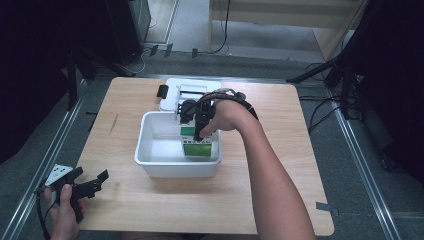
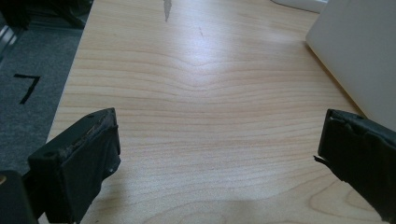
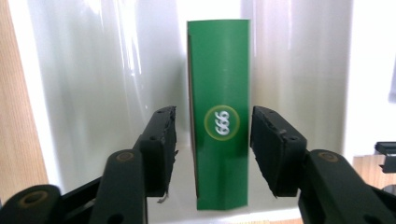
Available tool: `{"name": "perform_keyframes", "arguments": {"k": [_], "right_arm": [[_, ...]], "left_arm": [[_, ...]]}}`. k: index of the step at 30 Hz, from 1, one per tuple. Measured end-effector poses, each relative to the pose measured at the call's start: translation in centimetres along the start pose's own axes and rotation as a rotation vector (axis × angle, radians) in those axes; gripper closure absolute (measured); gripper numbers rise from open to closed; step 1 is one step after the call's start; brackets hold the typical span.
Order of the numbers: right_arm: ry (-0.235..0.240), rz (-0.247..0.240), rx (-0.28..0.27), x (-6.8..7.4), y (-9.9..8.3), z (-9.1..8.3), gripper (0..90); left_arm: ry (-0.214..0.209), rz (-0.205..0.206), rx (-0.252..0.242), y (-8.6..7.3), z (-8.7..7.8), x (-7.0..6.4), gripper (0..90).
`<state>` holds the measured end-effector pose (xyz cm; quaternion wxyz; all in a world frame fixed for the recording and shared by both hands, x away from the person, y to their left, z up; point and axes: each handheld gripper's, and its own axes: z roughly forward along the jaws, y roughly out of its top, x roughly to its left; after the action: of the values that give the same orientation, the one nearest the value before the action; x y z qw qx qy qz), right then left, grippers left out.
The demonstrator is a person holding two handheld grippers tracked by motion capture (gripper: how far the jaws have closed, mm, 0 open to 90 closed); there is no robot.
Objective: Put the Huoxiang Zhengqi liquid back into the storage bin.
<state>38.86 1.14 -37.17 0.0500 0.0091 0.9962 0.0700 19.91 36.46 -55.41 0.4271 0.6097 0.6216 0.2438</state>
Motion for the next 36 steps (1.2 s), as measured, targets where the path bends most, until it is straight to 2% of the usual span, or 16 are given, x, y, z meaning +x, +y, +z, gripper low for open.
{"name": "perform_keyframes", "arguments": {"k": [11,12,15,16,17,18,19,20,21,25,26,28,29,33,34,36], "right_arm": [[-0.036,0.071,-0.078,-0.1,-2.1,-2.3,40.4],[-0.027,0.13,-0.107,-0.1,-2.8,-2.8,38.5],[-0.028,0.182,-0.153,-0.1,-4.0,-3.4,37.5],[-0.028,0.182,-0.153,-0.1,-4.0,-3.4,37.5],[-0.026,0.215,-0.179,-0.1,-4.8,-3.6,35.7],[-0.026,0.215,-0.179,-0.1,-4.8,-3.6,35.7],[-0.026,0.252,-0.193,-0.1,-5.7,-3.8,34.4],[-0.026,0.252,-0.193,-0.1,-5.7,-3.8,34.4],[-0.027,0.301,-0.216,-0.2,-6.8,-4.0,33.4],[-0.041,0.387,-0.287,-0.3,-8.7,-4.4,33.4],[-0.041,0.387,-0.287,-0.3,-8.7,-4.4,33.4],[-0.044,0.438,-0.339,-0.3,-9.8,-4.5,33.6],[-0.06,0.489,-0.375,-0.3,-10.9,-4.6,33.6],[-0.11,0.555,-0.426,-0.1,-12.6,-4.6,32.7],[-0.135,0.611,-0.466,0.0,-13.7,-4.4,31.2],[-0.151,0.632,-0.482,0.0,-14.4,-4.3,31.0]], "left_arm": [[0.001,0.001,0.001,0.0,0.0,0.0,0.0],[0.001,0.002,0.001,0.0,0.0,0.0,0.0],[0.001,0.0,0.0,0.0,0.0,0.0,0.0],[0.001,0.0,0.0,0.0,0.0,0.0,0.0],[0.002,0.0,-0.001,0.0,0.0,0.0,0.0],[0.002,0.0,-0.001,0.0,0.0,0.0,0.0],[0.002,0.0,0.0,0.0,0.0,0.0,0.0],[0.002,0.0,0.0,0.0,0.0,0.0,0.0],[0.003,0.0,0.001,0.0,0.0,0.0,0.0],[0.004,0.001,0.001,0.0,0.0,0.0,0.0],[0.004,0.001,0.001,0.0,0.0,0.0,0.0],[0.004,0.0,0.0,0.0,0.0,0.0,0.0],[0.004,0.0,-0.002,0.0,0.0,0.0,0.0],[0.004,-0.001,-0.002,0.0,0.0,0.0,0.0],[0.004,0.0,-0.002,0.0,0.0,0.0,0.0],[0.004,-0.003,-0.003,0.0,0.0,0.0,0.0]]}}
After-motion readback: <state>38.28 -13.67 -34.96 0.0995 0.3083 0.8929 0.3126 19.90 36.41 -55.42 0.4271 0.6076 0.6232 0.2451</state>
